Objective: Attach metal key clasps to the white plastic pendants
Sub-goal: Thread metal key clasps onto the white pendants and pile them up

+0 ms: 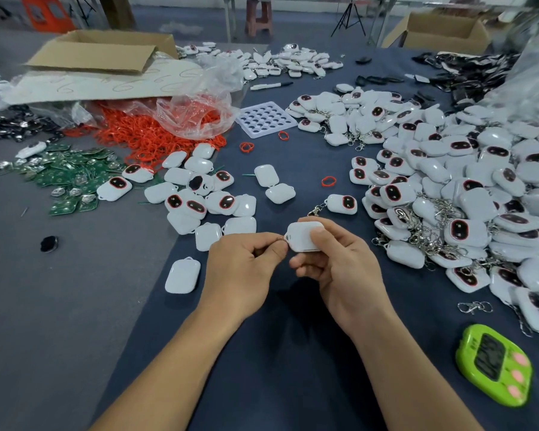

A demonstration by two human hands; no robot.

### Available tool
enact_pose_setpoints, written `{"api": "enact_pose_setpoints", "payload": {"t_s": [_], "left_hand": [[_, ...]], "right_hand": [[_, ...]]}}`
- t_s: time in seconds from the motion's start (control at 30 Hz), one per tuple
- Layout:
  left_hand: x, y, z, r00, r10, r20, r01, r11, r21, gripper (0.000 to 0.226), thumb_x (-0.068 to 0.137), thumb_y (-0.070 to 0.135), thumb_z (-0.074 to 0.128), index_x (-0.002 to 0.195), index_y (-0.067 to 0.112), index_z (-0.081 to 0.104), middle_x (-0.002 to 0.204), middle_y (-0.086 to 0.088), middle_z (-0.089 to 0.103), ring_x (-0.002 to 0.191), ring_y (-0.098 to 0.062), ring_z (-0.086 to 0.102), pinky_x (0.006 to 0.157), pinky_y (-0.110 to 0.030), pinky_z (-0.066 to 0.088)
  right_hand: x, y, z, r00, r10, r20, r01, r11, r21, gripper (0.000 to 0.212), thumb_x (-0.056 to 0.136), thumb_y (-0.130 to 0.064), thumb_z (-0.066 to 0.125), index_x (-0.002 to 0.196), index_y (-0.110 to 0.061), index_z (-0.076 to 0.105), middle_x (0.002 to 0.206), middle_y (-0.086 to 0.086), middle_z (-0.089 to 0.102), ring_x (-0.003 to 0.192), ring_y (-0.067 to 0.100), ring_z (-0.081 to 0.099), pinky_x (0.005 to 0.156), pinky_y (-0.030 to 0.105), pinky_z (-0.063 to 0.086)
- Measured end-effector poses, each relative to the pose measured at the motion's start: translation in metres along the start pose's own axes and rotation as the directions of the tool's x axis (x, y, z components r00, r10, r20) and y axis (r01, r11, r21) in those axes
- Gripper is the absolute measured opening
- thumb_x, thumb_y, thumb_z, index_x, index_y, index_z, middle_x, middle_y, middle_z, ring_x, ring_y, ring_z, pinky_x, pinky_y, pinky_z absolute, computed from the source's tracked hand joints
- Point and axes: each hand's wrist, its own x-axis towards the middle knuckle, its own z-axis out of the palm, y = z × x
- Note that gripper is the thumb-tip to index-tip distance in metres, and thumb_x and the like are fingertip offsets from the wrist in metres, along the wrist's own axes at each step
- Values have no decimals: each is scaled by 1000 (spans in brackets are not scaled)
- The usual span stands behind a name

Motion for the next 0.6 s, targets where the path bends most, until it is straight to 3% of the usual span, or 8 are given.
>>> {"api": "enact_pose_setpoints", "payload": {"t_s": [0.07, 0.13, 0.2, 0.27, 0.37, 0.43, 0.5, 0.6], "left_hand": [[0, -2, 1, 998, 65, -12, -58, 955, 291, 29, 90, 36, 54, 70, 19, 67, 55, 2, 54, 61, -18, 48, 57, -32, 39], [1, -4, 3, 984, 168, 63, -172, 793, 585, 27, 92, 25, 56, 67, 16, 63, 60, 1, 56, 65, -19, 46, 59, -37, 38], [1, -5, 5, 961, 250, 115, -259, 683, 682, 21, 83, 9, 68, 63, 13, 63, 57, -2, 55, 61, -22, 40, 55, -34, 32], [-1, -6, 6, 957, 268, 108, -266, 669, 694, 22, 80, 6, 70, 61, 12, 62, 55, -3, 54, 60, -21, 37, 56, -33, 28], [1, -7, 5, 984, 171, 57, -175, 827, 535, 25, 92, 25, 57, 68, 18, 61, 58, 3, 52, 64, -17, 45, 58, -36, 37], [4, -7, 2, 998, 48, 51, -58, 972, 226, 21, 89, 36, 57, 75, 25, 68, 59, 4, 56, 61, -12, 50, 58, -31, 42], [6, -5, 0, 990, -23, 141, 19, 999, 31, 17, 86, 43, 59, 80, 35, 74, 60, 5, 62, 55, -8, 53, 56, -25, 44], [5, -4, -1, 965, -26, 260, 32, 999, -19, 25, 88, 45, 58, 73, 32, 73, 54, 8, 60, 53, -4, 52, 54, -19, 41]], "right_hand": [[-2, 3, 0, 997, -76, -17, 74, 993, -96, 24, 106, -8, 55, 102, -15, 78, 92, 13, 79, 58, 22, 70, 53, 26, 57], [-4, 7, 0, 990, -137, -21, 128, 965, -228, 26, 104, -6, 58, 101, -20, 79, 90, 11, 79, 61, 26, 72, 55, 28, 58], [-4, 10, 0, 986, -166, -15, 152, 930, -334, 26, 103, -6, 59, 103, -22, 79, 90, 11, 78, 64, 29, 72, 58, 30, 58], [-3, 10, 2, 987, -162, -18, 147, 935, -324, 25, 103, -5, 58, 104, -21, 78, 89, 12, 78, 63, 28, 72, 57, 29, 58], [-2, 5, 1, 992, -120, -29, 111, 973, -204, 23, 106, -4, 55, 106, -14, 76, 88, 14, 78, 58, 25, 70, 53, 27, 57], [0, 0, -1, 998, -63, -25, 61, 994, -89, 22, 107, -7, 53, 109, -10, 74, 89, 17, 78, 55, 22, 69, 51, 26, 56], [1, -3, -4, 1000, -2, -12, 2, 1000, 8, 23, 108, -9, 51, 111, -7, 74, 93, 20, 77, 53, 19, 67, 49, 26, 54], [1, -6, -5, 999, 29, 15, -30, 998, 46, 27, 109, -10, 48, 108, -7, 75, 99, 23, 77, 50, 17, 63, 46, 25, 51]]}}
